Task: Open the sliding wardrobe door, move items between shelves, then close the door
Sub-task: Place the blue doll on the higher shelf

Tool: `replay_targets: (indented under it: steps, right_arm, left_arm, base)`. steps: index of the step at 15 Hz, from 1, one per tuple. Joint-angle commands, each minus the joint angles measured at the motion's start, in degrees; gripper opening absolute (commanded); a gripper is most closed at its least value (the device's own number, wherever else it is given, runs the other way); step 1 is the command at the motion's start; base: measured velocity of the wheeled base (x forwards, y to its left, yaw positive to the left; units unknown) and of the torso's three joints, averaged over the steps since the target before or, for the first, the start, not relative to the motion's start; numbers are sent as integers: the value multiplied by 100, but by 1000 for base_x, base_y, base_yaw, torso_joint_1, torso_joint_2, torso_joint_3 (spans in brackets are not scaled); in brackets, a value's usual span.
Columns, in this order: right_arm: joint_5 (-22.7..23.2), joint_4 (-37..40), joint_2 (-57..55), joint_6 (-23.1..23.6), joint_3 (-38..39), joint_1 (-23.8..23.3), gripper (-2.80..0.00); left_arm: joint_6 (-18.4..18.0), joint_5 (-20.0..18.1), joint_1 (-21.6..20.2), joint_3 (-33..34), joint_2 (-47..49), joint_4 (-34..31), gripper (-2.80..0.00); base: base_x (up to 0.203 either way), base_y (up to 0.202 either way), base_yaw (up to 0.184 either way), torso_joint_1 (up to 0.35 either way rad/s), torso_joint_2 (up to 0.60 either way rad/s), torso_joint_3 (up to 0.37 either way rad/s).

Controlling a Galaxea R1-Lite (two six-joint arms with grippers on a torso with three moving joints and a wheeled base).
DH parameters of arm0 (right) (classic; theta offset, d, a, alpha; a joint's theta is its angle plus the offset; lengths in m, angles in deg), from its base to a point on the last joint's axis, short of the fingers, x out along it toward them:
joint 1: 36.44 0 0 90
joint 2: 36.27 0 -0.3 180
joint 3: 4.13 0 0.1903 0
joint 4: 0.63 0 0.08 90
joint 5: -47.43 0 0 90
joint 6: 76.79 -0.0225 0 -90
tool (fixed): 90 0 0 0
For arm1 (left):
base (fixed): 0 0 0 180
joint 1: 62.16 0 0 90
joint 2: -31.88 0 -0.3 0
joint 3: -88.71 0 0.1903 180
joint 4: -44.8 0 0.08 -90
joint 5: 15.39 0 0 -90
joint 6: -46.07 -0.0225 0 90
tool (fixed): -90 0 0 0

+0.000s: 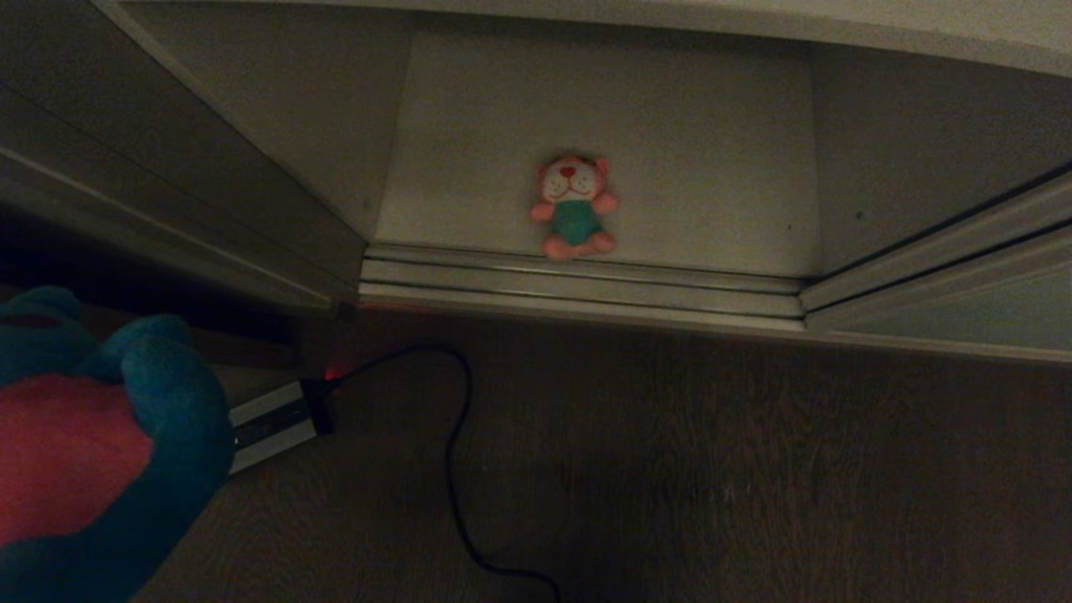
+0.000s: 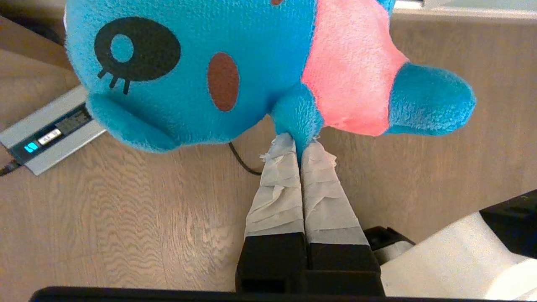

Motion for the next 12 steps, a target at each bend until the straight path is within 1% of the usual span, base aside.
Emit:
replay_targets:
  steps: [1,12]
  right_arm:
    - [2,-1,-2,3,18,0,-280]
    - [2,-1,-2,3,18,0,-280]
  left_arm:
    - [11,-6,-2,-35,27,-9,-280]
    - [64,143,-2,-114,148,193,-280]
  base:
    - [0,0,0,-2,2,198]
    - [0,0,0,1,2,203]
